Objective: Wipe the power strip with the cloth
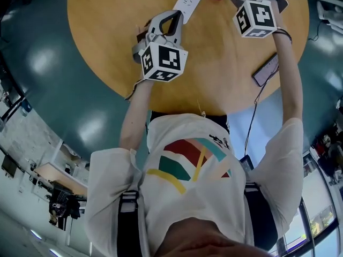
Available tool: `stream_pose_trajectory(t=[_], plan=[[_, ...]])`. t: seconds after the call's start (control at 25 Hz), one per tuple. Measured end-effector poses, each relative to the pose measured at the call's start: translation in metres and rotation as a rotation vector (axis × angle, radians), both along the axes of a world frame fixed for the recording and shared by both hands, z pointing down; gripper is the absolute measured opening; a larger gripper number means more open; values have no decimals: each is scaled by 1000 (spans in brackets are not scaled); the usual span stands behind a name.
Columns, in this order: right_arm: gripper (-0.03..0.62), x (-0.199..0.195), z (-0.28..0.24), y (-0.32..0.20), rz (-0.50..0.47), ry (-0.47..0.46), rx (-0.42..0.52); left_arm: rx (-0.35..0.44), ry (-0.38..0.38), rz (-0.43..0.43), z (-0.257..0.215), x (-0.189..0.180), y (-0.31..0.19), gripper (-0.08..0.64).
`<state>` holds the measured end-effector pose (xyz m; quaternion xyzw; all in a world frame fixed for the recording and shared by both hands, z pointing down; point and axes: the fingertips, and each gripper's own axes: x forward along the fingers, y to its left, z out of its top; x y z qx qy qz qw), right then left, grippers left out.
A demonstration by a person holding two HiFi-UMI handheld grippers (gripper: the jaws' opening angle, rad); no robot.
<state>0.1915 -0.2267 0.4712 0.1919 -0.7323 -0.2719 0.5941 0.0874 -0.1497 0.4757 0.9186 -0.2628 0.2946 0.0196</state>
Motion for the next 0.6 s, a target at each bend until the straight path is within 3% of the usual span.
stream_pose_trajectory(t=[0.08,0.24,0.44,0.6], plan=[[38,-31,-19,3,-68,-51,-41,9,26,2,-6,5,13,41],[38,-111,-44,2,-287,-96,-154,24,-60,-7,10,-2,12,41],[38,-175,-27,10,-565,70,-337,11,-63,-42,15,-10,4,41],[38,-194,5,30,-741,246,-521,31,-33,-83,14,-14,-1,41]])
